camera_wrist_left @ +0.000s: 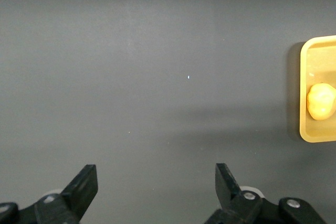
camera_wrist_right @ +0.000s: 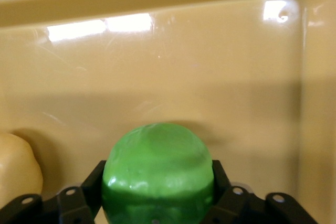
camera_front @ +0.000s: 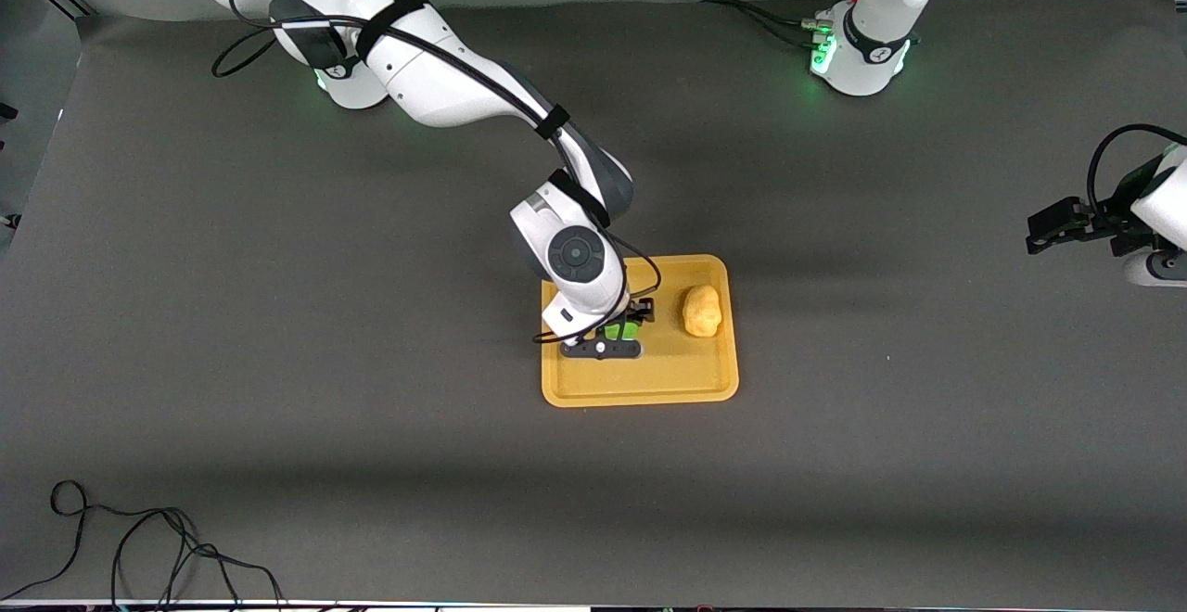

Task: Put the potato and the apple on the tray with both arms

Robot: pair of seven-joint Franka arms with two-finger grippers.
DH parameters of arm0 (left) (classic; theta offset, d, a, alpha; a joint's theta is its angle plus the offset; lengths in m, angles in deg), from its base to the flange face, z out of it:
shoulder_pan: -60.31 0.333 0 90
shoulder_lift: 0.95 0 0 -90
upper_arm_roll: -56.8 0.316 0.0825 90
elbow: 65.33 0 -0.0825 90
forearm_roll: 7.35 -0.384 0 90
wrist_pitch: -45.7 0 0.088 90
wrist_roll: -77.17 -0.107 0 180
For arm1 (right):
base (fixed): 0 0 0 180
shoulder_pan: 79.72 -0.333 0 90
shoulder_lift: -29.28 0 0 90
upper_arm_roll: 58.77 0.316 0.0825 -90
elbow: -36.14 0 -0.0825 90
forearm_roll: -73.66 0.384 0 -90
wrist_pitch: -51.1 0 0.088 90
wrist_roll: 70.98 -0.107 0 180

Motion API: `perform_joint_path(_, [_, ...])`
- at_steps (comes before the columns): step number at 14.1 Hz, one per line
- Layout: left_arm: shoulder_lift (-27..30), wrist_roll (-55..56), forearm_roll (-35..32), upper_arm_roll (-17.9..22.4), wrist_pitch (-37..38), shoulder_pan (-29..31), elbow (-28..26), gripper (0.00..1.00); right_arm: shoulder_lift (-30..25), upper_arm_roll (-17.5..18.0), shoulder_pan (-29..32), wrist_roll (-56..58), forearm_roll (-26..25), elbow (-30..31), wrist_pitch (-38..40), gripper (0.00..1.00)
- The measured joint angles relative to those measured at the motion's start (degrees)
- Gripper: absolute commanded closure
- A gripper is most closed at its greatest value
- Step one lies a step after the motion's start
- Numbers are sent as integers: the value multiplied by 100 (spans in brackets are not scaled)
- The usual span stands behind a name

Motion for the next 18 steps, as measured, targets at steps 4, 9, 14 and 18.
perform_joint_path(4, [7,-4,-35,1,-25,5,-10,0,0,-63,3,0,-12,-2,-20,0])
perform_joint_path(9, [89,-5,-37,1,-120,5,-73,0,-40,-72,3,0,-12,-119,-29,0])
perform_joint_path(14, [125,-4,-38,2,-151,6,-141,0,-763,-153,205,0,-12,-215,487,0])
perform_joint_path(18, [148,-3,-38,1,-227,6,-147,0,-1881,-180,729,251,-12,293,1065,0])
